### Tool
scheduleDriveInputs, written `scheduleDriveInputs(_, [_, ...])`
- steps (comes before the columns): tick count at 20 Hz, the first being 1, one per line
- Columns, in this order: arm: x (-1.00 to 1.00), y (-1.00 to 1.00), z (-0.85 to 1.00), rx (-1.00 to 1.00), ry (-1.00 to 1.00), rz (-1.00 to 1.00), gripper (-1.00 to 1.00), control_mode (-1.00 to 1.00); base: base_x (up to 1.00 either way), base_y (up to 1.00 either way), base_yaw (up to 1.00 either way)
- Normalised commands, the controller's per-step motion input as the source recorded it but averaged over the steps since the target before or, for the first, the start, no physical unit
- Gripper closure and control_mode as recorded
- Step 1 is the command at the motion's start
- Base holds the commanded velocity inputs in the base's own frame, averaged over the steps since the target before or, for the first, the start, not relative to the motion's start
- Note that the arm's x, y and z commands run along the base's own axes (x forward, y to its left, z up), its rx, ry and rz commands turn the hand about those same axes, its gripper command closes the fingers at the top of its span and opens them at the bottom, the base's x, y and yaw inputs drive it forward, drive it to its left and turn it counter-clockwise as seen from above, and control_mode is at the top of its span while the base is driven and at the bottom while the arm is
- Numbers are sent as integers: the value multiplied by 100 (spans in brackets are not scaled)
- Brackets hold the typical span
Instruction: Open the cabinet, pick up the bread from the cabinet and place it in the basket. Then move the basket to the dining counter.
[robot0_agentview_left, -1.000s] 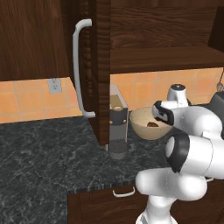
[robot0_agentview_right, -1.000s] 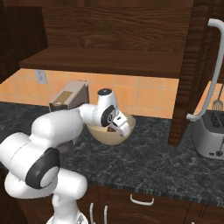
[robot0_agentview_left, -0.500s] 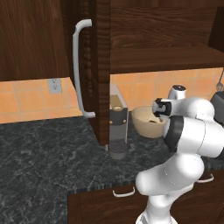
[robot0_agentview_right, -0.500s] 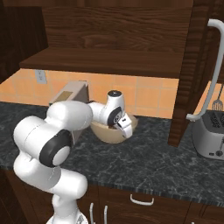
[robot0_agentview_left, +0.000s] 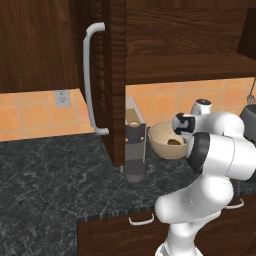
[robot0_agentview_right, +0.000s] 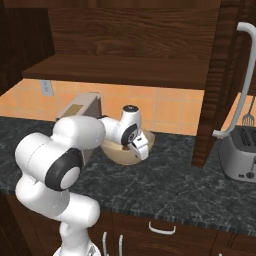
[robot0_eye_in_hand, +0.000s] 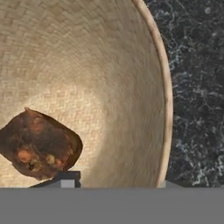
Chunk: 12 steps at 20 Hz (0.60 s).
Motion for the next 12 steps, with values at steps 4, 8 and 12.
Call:
scheduleDriveInputs(4, [3,-3,-38,0,-5,-1,100,-100,0,0,0])
scheduleDriveInputs(8, [-43,-8,-22,0,-8,-5,100,-100,0,0,0])
scheduleDriveInputs(12, [-16,4,17,3,-7,-13,100,-100,0,0,0])
